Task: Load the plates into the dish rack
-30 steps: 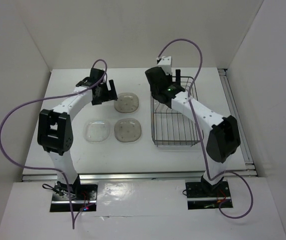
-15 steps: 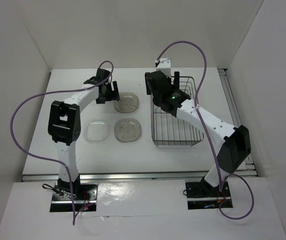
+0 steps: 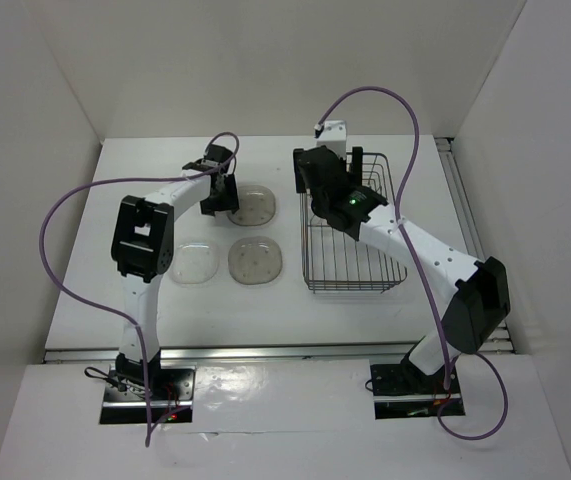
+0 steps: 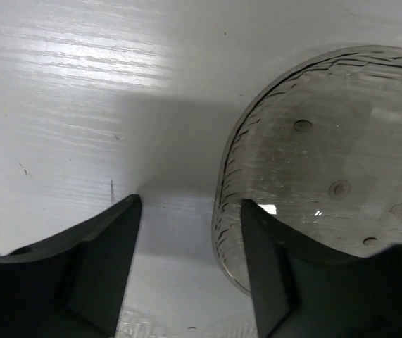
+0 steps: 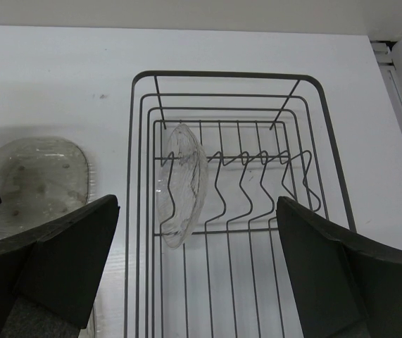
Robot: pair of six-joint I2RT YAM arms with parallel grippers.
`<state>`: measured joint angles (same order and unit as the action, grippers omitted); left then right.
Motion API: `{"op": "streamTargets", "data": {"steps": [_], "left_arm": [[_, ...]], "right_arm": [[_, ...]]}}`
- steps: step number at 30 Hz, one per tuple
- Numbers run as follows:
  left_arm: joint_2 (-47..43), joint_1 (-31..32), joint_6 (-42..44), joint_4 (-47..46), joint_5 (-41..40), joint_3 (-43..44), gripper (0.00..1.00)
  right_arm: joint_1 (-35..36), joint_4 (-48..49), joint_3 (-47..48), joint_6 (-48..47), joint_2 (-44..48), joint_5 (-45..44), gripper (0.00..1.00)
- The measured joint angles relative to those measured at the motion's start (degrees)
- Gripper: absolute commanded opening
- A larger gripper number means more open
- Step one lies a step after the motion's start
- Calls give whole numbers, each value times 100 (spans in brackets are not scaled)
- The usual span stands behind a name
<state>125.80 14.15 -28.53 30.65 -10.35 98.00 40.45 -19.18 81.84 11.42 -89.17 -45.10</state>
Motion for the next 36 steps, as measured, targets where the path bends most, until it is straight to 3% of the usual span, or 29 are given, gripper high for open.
{"op": "streamTargets", "data": {"steps": [3, 6, 7, 9, 10, 17, 21, 27, 32, 36], "left_arm": [[57, 63, -11, 55, -94, 81, 47], [116, 129, -7, 85, -149, 175, 42], [136, 144, -4, 87, -170, 197, 28], [151, 153, -15, 111, -223, 264, 15], [146, 153, -2, 120, -225, 339, 0], [151, 162, -46, 153, -350, 476, 0], [-118, 151, -31, 177, -468, 356, 0], [-1641, 125, 175, 181, -616, -363, 0], [-3204, 149, 361, -72, -520, -726, 0], [-3871, 426, 450, -354, -398, -787, 0]], "right_arm": [[-24, 57, -96, 0, 20, 26, 100], [-59, 72, -173, -11, 35, 55, 100], [-61, 76, -184, -15, 37, 59, 100], [-63, 79, -210, -20, 63, 74, 100], [-70, 83, -223, -20, 81, 81, 100], [-142, 136, -256, -33, 219, 284, 100], [-409, 509, -612, -55, 398, 1482, 100], [-1123, 1191, -1075, 31, 634, 3810, 100], [-1384, 1952, -1106, 164, 599, 5187, 100], [-1513, 2621, -1088, 361, 367, 6030, 100]]}}
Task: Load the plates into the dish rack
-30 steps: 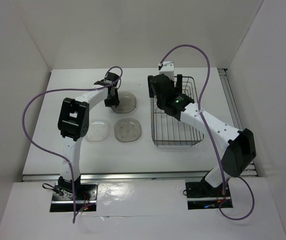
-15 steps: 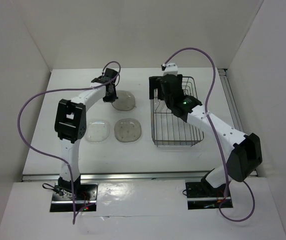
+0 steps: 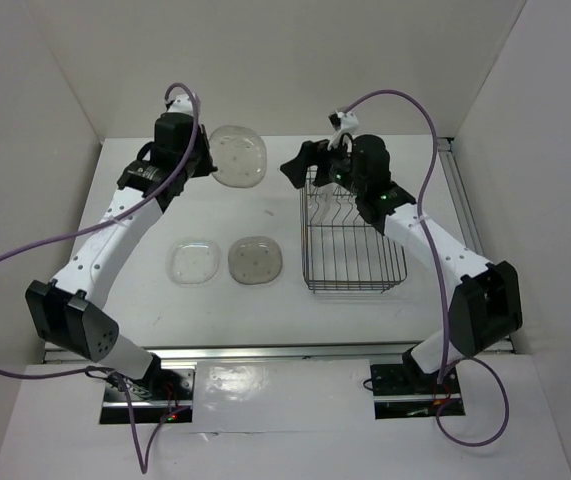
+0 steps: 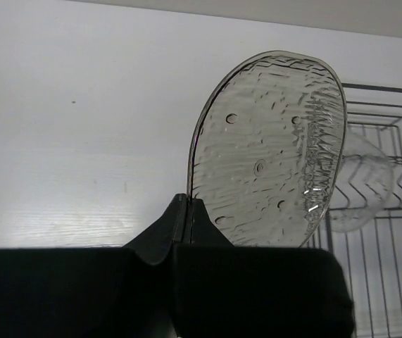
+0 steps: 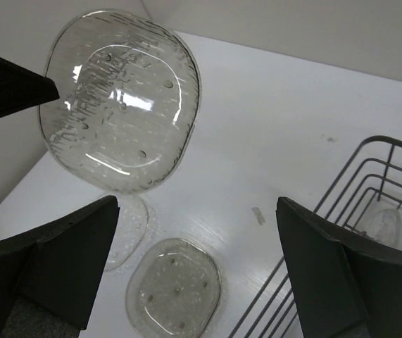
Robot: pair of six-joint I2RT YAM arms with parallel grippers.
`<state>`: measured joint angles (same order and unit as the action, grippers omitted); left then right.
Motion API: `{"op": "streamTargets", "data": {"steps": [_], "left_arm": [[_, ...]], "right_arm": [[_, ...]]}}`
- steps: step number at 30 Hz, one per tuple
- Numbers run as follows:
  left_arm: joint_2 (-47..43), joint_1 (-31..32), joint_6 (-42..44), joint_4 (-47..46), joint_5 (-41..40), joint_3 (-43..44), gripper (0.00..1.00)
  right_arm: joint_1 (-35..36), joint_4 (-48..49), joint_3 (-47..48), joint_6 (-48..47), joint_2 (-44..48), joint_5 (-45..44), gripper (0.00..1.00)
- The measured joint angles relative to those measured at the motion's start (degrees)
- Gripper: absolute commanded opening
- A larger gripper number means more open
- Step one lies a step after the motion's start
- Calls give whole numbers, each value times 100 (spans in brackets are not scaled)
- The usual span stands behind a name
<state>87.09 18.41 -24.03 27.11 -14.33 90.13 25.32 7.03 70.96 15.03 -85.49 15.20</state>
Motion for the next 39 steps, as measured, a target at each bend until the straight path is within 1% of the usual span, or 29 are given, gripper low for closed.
{"op": "streamTargets", "data": {"steps": [5, 7, 10, 12, 13, 14, 16, 18, 19, 21, 24, 25, 26, 28, 30, 31, 32, 36, 39], "left_arm": [[-120, 264, -2, -103, 341, -98, 0], [-120, 267, -9, -74, 483, -151, 0], [-116, 262, -17, -109, 717, -199, 0], [-118, 254, -22, -181, 859, -251, 0], [-122, 254, -24, -225, 944, -295, 0], [-122, 251, -24, -243, 1025, -326, 0], [-133, 251, -35, -313, 1172, -391, 0], [-142, 251, -42, -334, 1294, -426, 0], [-142, 251, -48, -339, 1338, -426, 0], [-149, 251, -61, -363, 1368, -426, 0], [-153, 236, -76, -398, 1410, -428, 0], [-160, 236, -94, -411, 1416, -428, 0], [-173, 236, -125, -439, 1423, -428, 3], [-192, 236, -151, -487, 1436, -428, 44], [-192, 236, -199, -474, 1410, -426, 78], [-190, 238, -234, -452, 1373, -424, 100], [-190, 238, -247, -415, 1320, -424, 100], [-173, 243, -398, -37, 739, -264, 100], [-4, 205, -485, 391, 365, 184, 100]], "right_arm": [[-55, 291, 177, 181, -584, 507, 100], [-61, 348, 179, 260, -739, 651, 97], [-61, 398, 188, 358, -881, 769, 90], [-85, 433, 223, 413, -960, 835, 90], [-94, 481, 254, 474, -1005, 885, 88], [-107, 555, 278, 518, -1049, 949, 84], [-160, 741, 306, 634, -1145, 1099, 67], [-232, 883, 326, 809, -1226, 1261, 45], [-271, 964, 328, 892, -1261, 1331, 20], [-326, 1067, 330, 1073, -1316, 1416, 7], [-396, 1172, 330, 1375, -1338, 1563, 0], [-415, 1220, 330, 1451, -1338, 1580, 0], [-442, 1276, 330, 1561, -1340, 1613, 0], [-494, 1364, 328, 1705, -1340, 1681, 0], [-551, 1399, 326, 1779, -1331, 1644, 0], [-564, 1279, 326, 1722, -1272, 1499, 0], [-568, 1163, 321, 1641, -1222, 1344, 0], [-470, -13, 323, 1071, -570, -433, 0], [-439, -839, 455, 715, 136, -1620, 0]]}}
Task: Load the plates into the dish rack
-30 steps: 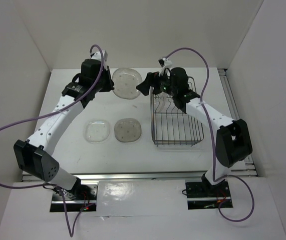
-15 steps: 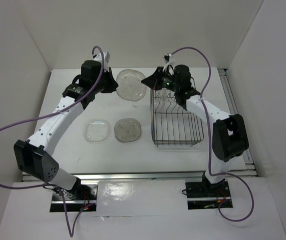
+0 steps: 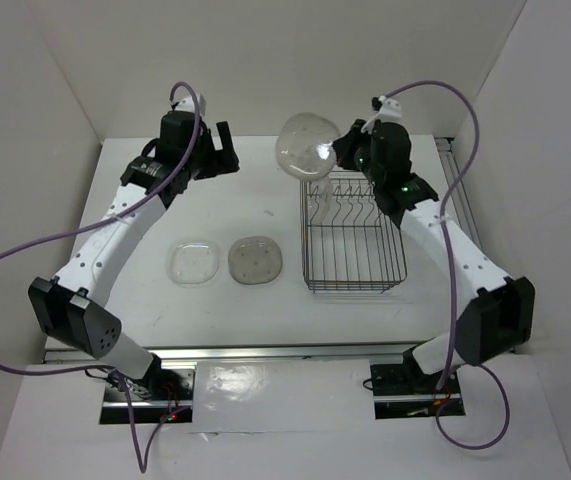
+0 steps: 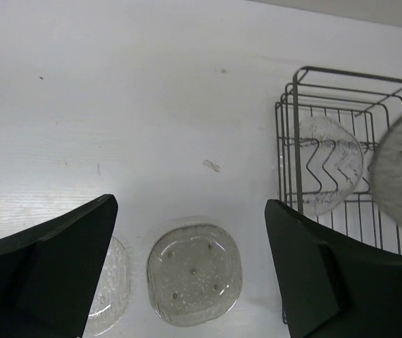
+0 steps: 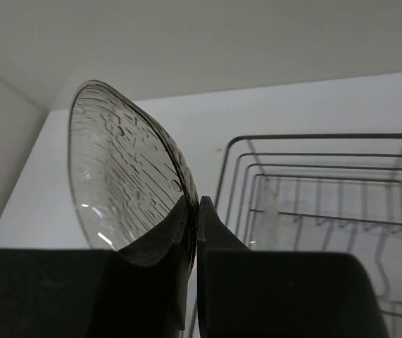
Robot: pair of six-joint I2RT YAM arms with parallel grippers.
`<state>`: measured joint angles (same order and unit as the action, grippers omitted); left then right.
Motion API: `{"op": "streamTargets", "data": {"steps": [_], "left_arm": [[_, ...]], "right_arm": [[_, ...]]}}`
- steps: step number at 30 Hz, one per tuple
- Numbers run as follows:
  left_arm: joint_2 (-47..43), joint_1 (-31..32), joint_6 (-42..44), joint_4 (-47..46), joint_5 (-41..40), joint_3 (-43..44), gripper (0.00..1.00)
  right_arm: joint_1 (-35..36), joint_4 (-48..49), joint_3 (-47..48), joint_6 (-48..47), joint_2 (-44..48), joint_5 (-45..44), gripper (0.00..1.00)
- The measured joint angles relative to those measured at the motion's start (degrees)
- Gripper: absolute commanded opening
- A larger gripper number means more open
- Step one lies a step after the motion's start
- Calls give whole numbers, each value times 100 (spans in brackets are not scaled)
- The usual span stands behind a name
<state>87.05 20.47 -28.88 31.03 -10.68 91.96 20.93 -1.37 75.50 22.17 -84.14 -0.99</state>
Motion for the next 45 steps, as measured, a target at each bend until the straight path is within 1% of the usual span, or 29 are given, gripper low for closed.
{"op": "streamTargets", "data": {"steps": [3, 6, 8, 10, 15, 19, 25, 38, 45], "left_arm": [[223, -39, -9, 131, -225, 334, 100], [378, -68, -7, 306, -341, 345, 100], [485, -68, 0, 411, -372, 345, 100], [590, -68, 0, 498, -389, 345, 100], [662, -68, 2, 636, -452, 345, 100], [662, -68, 4, 651, -599, 352, 100], [660, -85, 15, 662, -752, 354, 100], [660, -225, 17, 702, -756, 372, 100], [660, -313, 24, 715, -758, 374, 100]], "right_arm": [[44, -671, 249, -243, 492, -1193, 0], [59, -1266, 374, -391, 846, -2461, 0], [74, -1598, 411, -439, 894, -3053, 0], [114, -1899, 426, -511, 846, -3534, 0], [284, -2288, 426, -605, 577, -4236, 0], [413, -2361, 442, -667, 245, -4518, 0], [461, -2391, 442, -734, -264, -4666, 0], [470, -2306, 511, -861, -1134, -4636, 0], [551, -2236, 791, -896, -1408, -4579, 0]]}}
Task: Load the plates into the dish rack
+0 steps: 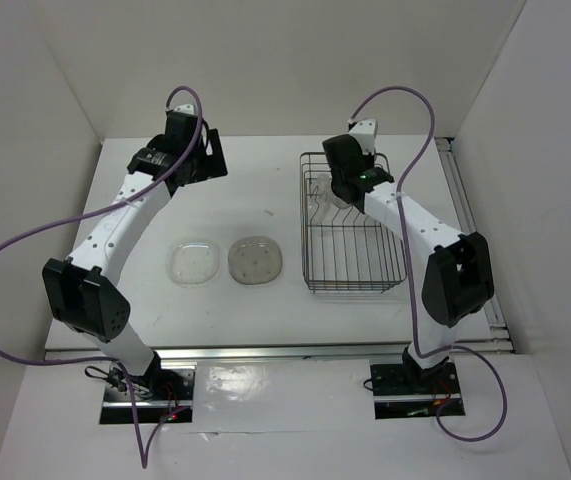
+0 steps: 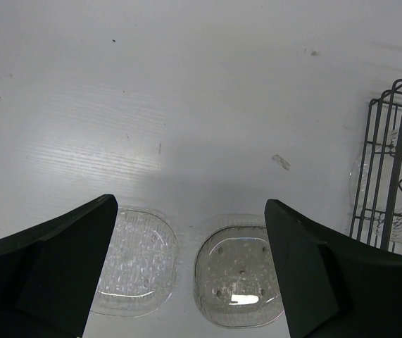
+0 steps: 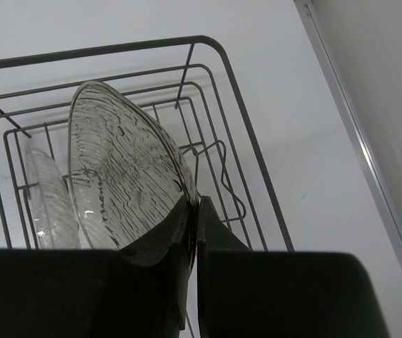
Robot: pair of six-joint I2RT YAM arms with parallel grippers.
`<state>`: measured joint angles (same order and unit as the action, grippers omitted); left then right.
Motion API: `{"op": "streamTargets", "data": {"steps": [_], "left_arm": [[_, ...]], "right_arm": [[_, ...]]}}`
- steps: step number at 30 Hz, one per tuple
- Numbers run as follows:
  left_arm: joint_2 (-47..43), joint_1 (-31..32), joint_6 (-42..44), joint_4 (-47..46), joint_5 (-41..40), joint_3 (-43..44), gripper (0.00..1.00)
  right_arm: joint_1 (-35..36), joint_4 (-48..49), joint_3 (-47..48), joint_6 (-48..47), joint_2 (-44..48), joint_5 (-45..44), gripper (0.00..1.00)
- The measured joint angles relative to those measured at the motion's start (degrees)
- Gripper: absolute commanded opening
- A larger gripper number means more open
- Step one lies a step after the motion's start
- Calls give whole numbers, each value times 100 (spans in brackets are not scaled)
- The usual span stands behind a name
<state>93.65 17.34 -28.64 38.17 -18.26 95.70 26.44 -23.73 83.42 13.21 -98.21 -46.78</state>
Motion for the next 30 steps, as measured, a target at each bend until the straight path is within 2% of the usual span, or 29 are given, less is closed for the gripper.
{"op": "streamTargets", "data": {"steps": [12, 14, 15, 16, 18, 19, 20, 22, 25, 27, 29, 30], "left_arm": [[0, -39, 0, 2, 2, 0, 100], [0, -39, 0, 2, 4, 0, 100], [0, -39, 0, 2, 4, 0, 100], [0, -39, 0, 2, 7, 0, 100], [0, -39, 0, 2, 7, 0, 100], [0, -39, 0, 2, 7, 0, 100], [0, -39, 0, 2, 7, 0, 100], [0, -39, 0, 4, 7, 0, 100], [0, -42, 2, 2, 7, 0, 100], [0, -42, 0, 2, 7, 0, 100], [0, -42, 2, 2, 7, 0, 100], [0, -42, 2, 4, 4, 0, 100]], "right_arm": [[214, 11, 221, -111, -457, -164, 3], [243, 13, 223, -111, -466, -199, 16], [251, 13, 234, -103, -470, -208, 35], [260, 24, 247, -70, -483, -203, 40], [291, 28, 260, -138, -507, -203, 42], [308, 31, 275, -140, -525, -190, 50], [328, 39, 295, -136, -553, -192, 54], [356, 42, 343, -175, -610, -166, 55], [369, 48, 490, -219, -737, -107, 65], [369, 55, 542, -240, -776, -76, 76], [369, 52, 564, -260, -780, -37, 80], [369, 55, 575, -269, -780, -28, 88]]}}
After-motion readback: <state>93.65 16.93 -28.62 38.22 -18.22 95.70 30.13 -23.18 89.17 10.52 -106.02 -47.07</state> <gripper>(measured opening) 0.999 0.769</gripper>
